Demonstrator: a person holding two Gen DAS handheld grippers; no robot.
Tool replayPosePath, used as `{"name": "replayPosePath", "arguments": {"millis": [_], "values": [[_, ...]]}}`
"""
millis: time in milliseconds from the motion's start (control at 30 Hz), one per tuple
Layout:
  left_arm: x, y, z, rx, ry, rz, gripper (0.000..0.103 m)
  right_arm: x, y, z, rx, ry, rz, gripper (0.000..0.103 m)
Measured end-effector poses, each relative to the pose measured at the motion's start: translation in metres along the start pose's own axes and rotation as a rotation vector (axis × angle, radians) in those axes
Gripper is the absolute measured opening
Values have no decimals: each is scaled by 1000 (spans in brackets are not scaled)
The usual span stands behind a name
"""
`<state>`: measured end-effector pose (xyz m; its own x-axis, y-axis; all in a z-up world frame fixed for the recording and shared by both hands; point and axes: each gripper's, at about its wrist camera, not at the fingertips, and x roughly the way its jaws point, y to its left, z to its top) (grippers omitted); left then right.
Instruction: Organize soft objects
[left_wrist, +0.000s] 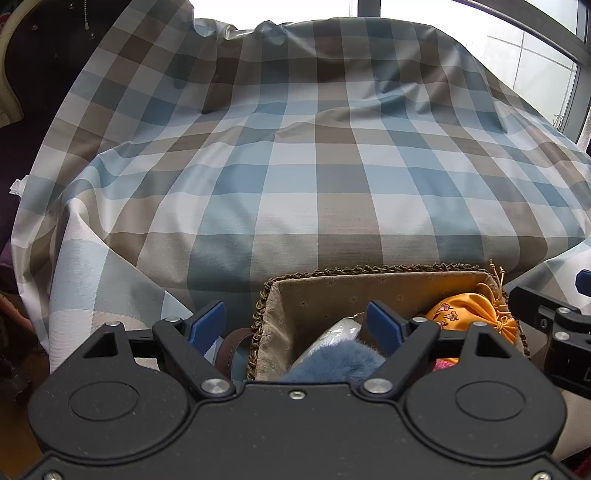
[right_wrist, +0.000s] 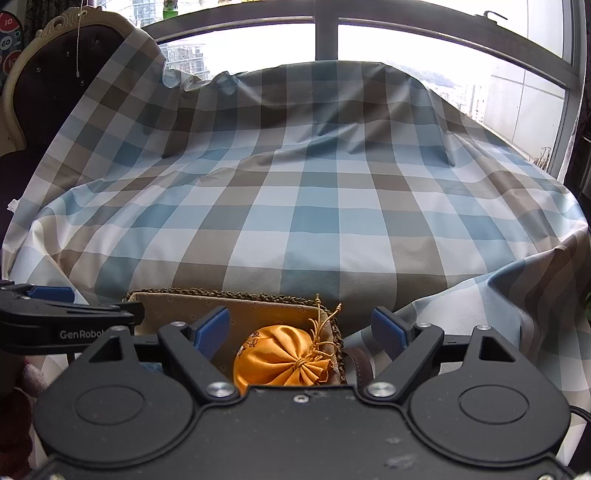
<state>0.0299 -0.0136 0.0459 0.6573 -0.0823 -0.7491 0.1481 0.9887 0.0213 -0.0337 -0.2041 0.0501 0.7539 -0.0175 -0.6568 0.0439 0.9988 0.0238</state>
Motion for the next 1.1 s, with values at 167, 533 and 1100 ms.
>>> {"name": "replayPosePath", "arguments": {"millis": [167,533,1100], "values": [[-2,-1,-2,-3,-1,8,80,3,-2,-3,18,27,-7,85],[-6,-2,-8,0,-7,36,84,8,-3,-9,38,68,-13,85],[-4,-1,-12,-6,16,38,84,14,-3,-12,47,98,-18,85]]}}
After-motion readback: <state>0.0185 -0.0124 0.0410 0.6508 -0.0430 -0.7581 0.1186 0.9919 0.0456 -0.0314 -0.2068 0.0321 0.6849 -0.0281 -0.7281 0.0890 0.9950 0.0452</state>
